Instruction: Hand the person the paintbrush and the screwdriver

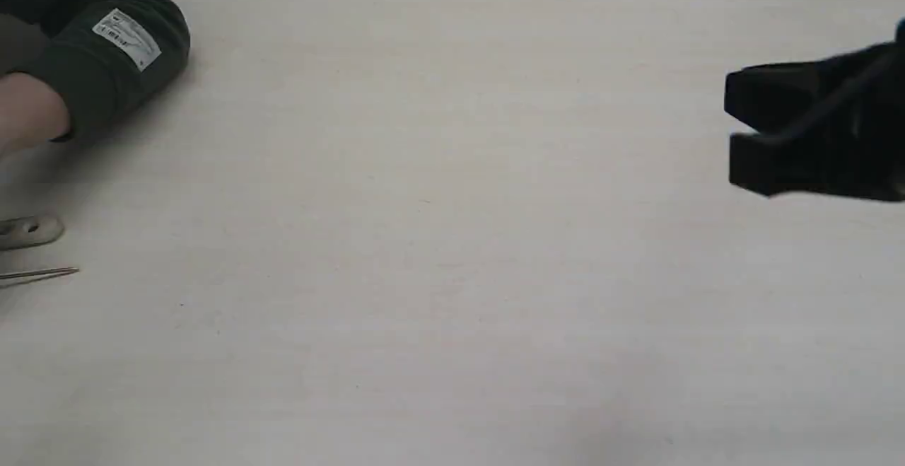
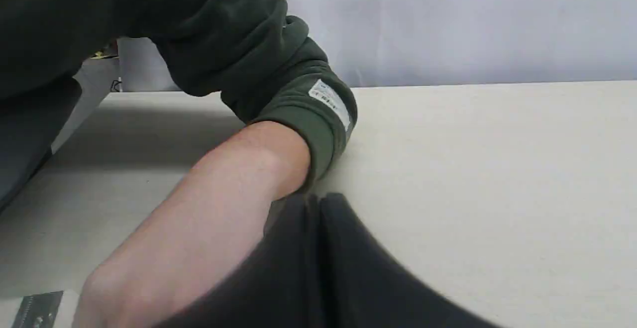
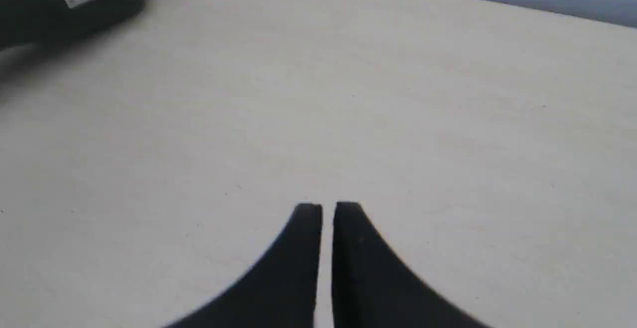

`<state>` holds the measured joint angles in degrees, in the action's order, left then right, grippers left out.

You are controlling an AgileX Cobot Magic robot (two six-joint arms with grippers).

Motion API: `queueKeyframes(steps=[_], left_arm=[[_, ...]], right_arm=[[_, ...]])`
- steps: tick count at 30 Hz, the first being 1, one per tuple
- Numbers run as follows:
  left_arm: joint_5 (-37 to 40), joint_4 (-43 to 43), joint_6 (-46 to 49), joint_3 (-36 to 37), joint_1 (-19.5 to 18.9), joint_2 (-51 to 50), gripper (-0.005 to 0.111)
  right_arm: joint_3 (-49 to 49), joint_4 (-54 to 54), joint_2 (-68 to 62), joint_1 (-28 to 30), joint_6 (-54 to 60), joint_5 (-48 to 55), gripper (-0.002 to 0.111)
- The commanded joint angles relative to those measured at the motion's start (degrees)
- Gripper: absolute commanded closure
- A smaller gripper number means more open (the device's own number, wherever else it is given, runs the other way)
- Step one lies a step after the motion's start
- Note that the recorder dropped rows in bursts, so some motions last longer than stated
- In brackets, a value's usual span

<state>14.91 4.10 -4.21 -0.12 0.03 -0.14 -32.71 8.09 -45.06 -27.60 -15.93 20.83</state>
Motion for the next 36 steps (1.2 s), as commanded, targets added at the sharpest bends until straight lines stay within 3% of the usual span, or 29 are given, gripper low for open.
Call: queueKeyframes(steps=[1, 13, 25, 32, 36], left_arm=[[-0.6, -0.1, -0.1, 0.1, 0.3, 0.1, 0.107], [-0.5, -0.2, -0.1, 0.1, 0.3, 0.1, 0.107], [-0.6, -0.2, -0.1, 0.1, 0.3, 0.1, 0.107], [-0.6, -0.2, -0.1, 0.1, 0.3, 0.1, 0.107], [-0.6, -0.2, -0.1, 0.1, 0.3, 0.1, 0.107]], right_arm=[[7.1, -0.4, 7.1, 0.1, -0.4, -7.8, 0.104], [23.3, -1.0, 25.5, 0.1, 0.0, -27.6, 0.104], [32.7, 5.1, 37.0, 0.1, 0.1, -36.6, 0.104], [32.7, 8.5, 39.5, 0.1, 0.1, -33.6, 0.104], [32.7, 4.4, 39.5, 0.1, 0.1, -25.8, 0.104]])
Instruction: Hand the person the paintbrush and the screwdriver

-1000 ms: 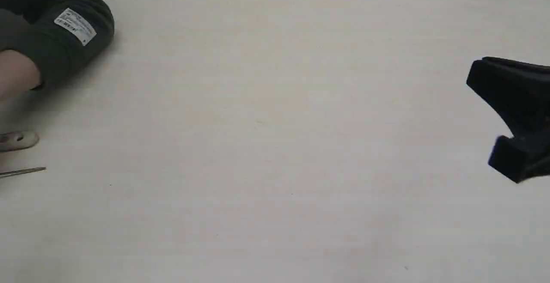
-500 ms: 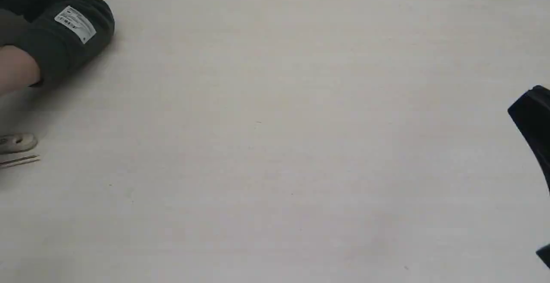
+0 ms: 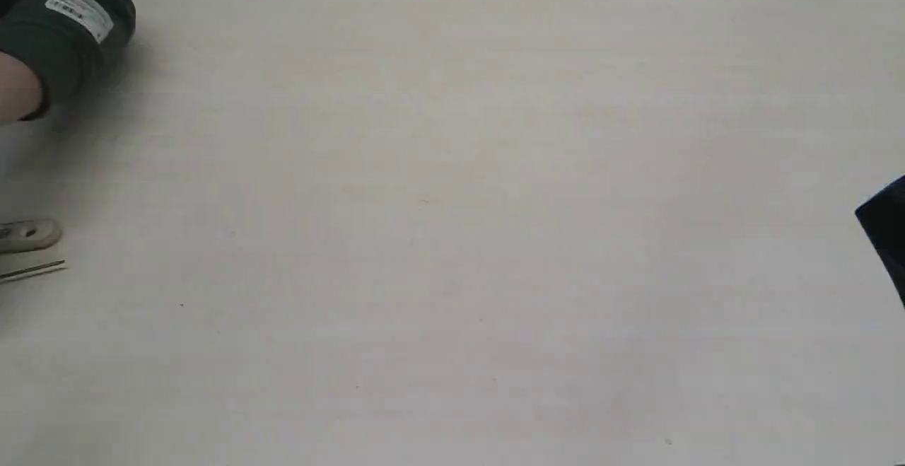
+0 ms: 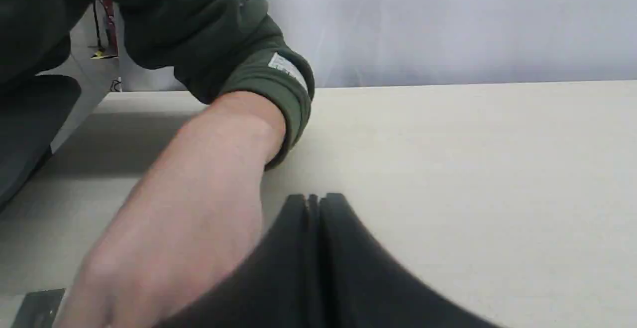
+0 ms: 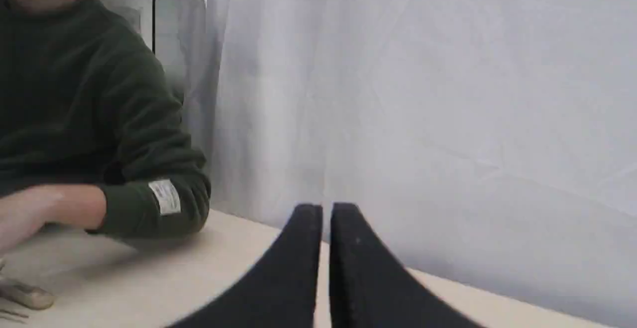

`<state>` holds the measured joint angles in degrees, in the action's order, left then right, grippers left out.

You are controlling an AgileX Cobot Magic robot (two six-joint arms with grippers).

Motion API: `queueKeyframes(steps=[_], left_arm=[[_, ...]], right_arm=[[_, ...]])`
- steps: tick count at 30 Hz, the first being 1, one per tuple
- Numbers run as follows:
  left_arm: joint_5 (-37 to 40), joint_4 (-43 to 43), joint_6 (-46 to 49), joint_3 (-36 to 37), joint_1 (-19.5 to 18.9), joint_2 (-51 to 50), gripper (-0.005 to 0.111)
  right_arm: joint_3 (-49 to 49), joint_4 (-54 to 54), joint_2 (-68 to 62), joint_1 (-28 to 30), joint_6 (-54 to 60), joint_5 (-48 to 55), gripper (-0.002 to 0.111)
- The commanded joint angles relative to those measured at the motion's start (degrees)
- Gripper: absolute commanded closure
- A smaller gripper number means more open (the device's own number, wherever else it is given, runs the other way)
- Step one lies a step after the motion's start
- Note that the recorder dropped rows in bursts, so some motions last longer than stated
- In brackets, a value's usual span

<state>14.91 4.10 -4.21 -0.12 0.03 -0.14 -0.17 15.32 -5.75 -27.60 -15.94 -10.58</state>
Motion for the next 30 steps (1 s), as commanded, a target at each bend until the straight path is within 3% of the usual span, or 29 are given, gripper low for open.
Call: queueKeyframes(steps=[1, 4, 7, 30], left_arm=[[-0.6, -0.2, -0.1, 0.1, 0.3, 0.1, 0.107], [-0.6, -0.2, -0.1, 0.1, 0.3, 0.1, 0.107], [-0.6, -0.1, -0.1, 0.1, 0.3, 0.1, 0.107], [-0.6, -0.1, -0.1, 0.1, 0.3, 0.1, 0.107]], right_arm=[[0.2, -4.8, 0.2, 0.1, 0.1, 7.9, 0.104], [0.2, -11.1, 0.2, 0.1, -0.1, 15.5, 0.104], [0.2, -14.3, 0.2, 0.1, 0.0, 15.6, 0.104], [0.2, -12.8, 0.2, 0.1, -0.2, 16.5, 0.104]])
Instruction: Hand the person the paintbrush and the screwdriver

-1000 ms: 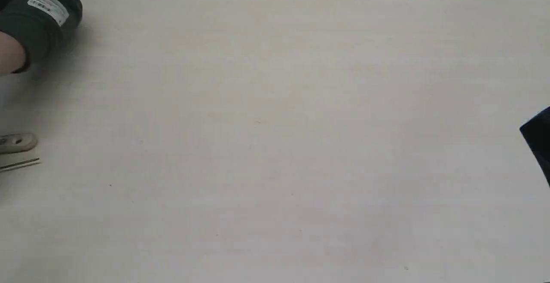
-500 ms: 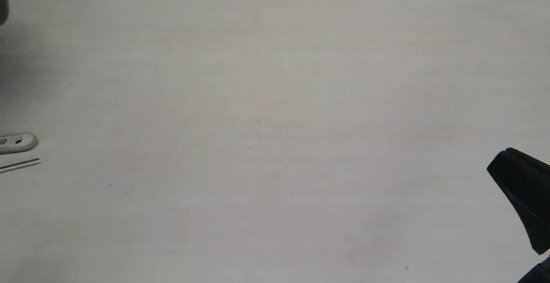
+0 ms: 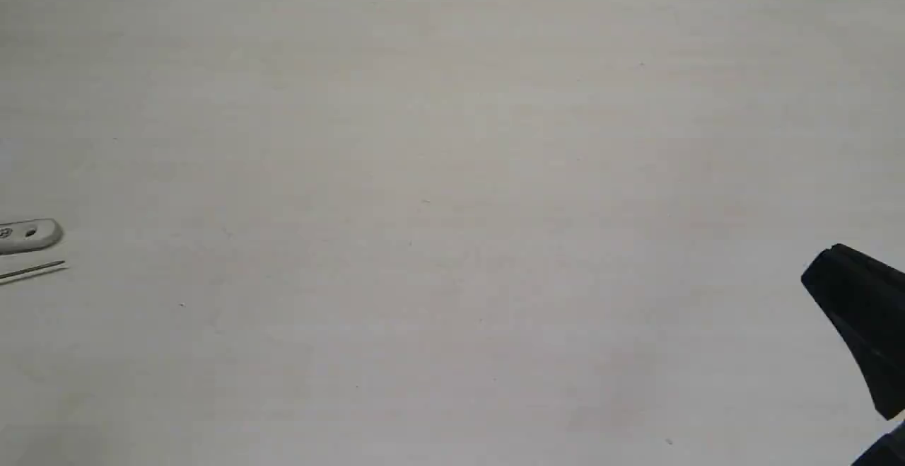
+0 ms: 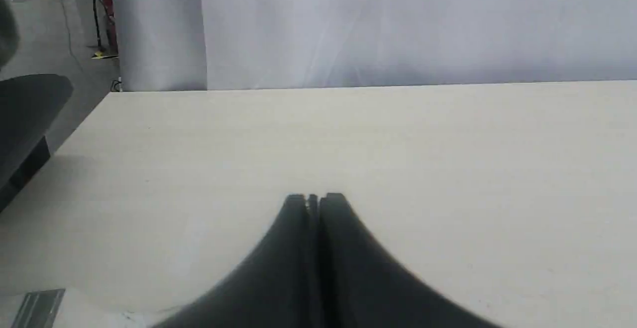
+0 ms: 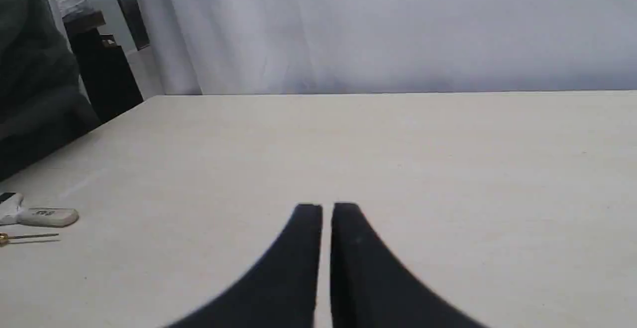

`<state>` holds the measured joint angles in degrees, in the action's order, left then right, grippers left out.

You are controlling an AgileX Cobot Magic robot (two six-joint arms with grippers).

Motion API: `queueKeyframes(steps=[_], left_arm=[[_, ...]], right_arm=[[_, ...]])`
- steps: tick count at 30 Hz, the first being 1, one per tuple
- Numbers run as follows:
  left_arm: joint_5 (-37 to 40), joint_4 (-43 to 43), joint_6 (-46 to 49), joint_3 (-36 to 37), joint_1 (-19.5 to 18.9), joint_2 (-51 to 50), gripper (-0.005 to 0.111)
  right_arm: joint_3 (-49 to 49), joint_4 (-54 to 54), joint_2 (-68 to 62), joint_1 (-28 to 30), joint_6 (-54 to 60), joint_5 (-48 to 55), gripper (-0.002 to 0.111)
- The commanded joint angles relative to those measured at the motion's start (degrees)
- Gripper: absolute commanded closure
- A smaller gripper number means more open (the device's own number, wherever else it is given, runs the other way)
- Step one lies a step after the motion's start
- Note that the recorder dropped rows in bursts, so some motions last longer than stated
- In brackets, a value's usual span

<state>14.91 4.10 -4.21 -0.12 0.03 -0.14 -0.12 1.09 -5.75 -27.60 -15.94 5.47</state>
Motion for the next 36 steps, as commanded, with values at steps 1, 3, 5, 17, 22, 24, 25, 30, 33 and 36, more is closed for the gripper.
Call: queueKeyframes(steps=[1, 3, 5, 17, 22, 24, 25, 30, 33, 36], left_arm=[[-0.6, -0.1, -0.1, 0.1, 0.3, 0.1, 0.107], [-0.6, -0.1, -0.1, 0.1, 0.3, 0.1, 0.107], [-0.5, -0.3, -0.1, 0.1, 0.3, 0.1, 0.107], [-0.5, -0.3, -0.1, 0.1, 0.3, 0.1, 0.107], [-0.5, -0.3, -0.1, 0.1, 0.3, 0.1, 0.107], [-0.5, -0.3, -0.1, 0.1, 0.3, 0.1, 0.107], [-0.5, -0.3, -0.1, 0.1, 0.3, 0.1, 0.107], [-0.5, -0.3, -0.1, 0.1, 0.3, 0.1, 0.107], [-0.5, -0.3, -0.1, 0.1, 0.3, 0.1, 0.107], [-0.6, 0.0, -0.1, 0.1, 0.3, 0.1, 0.107]], right_arm=[[0.1, 2.3, 0.2, 0.1, -0.2, 0.6, 0.104], [0.1, 3.6, 0.2, 0.1, -0.2, 0.6, 0.104], [0.1, 5.1, 0.2, 0.1, -0.2, 0.6, 0.104], [0.1, 5.8, 5.8, 12.6, 2.2, 8.6, 0.104], [0.1, 5.8, 5.8, 18.1, 2.2, 9.9, 0.104], [0.1, 5.8, 5.8, 20.1, 2.2, 11.0, 0.104], [0.1, 5.8, 5.8, 20.9, 2.2, 11.5, 0.104], [0.1, 6.2, 5.8, 23.2, 2.2, 13.5, 0.104], [0.1, 6.5, 5.8, 23.2, 2.2, 14.2, 0.104], [0.1, 7.4, 5.8, 23.2, 2.2, 14.2, 0.104]])
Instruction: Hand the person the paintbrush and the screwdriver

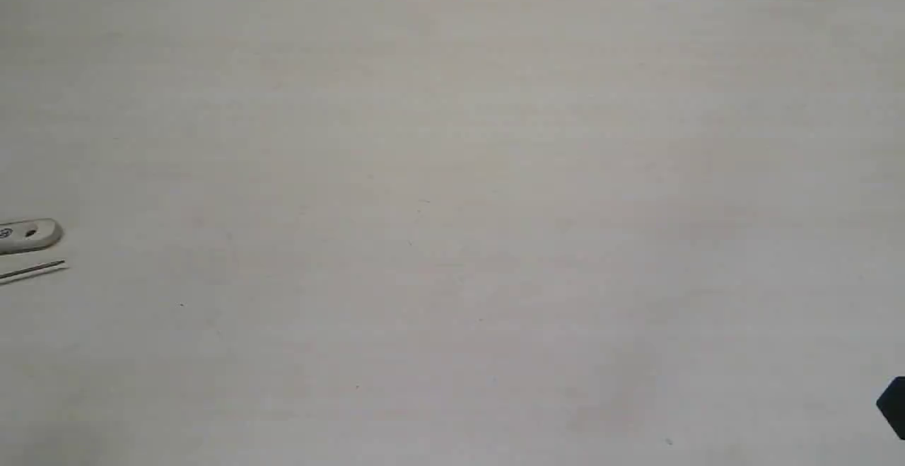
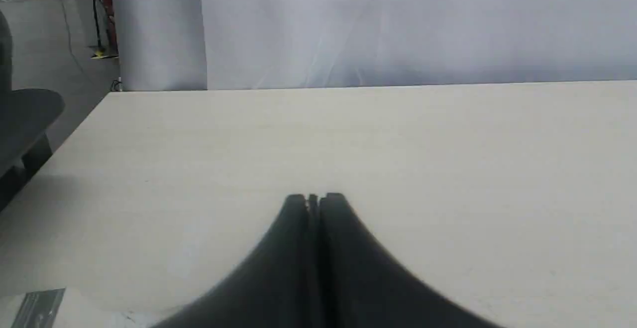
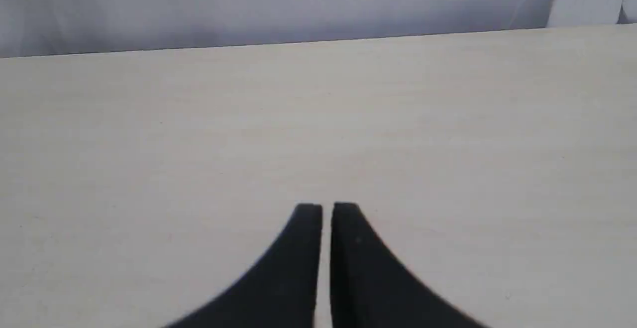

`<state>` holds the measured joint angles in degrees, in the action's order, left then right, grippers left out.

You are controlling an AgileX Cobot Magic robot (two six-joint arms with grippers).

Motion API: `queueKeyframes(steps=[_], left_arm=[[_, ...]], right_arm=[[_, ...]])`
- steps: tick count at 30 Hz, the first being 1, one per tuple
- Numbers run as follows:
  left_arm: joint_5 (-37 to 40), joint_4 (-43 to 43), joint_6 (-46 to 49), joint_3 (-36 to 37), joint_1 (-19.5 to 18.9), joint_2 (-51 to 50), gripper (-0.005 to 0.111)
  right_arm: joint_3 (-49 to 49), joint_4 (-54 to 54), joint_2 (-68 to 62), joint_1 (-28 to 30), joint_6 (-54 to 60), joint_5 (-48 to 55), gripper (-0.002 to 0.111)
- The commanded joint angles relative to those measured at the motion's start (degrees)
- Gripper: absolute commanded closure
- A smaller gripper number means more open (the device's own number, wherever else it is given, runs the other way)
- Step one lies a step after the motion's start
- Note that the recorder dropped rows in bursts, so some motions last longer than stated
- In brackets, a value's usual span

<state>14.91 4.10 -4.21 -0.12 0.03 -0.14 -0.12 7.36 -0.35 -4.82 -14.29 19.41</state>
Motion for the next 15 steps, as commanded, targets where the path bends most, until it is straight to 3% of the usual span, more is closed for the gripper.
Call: queueKeyframes(steps=[1, 15], left_arm=[[-0.6, 0.0, -0.1, 0.1, 0.3, 0.1, 0.107], [-0.6, 0.0, -0.1, 0.1, 0.3, 0.1, 0.107]], right_arm=[[0.1, 1.2, 0.3, 0.4, 0.5, 0.3, 0.104], [0.1, 1.2, 0.3, 0.4, 2.7, 0.4, 0.104]])
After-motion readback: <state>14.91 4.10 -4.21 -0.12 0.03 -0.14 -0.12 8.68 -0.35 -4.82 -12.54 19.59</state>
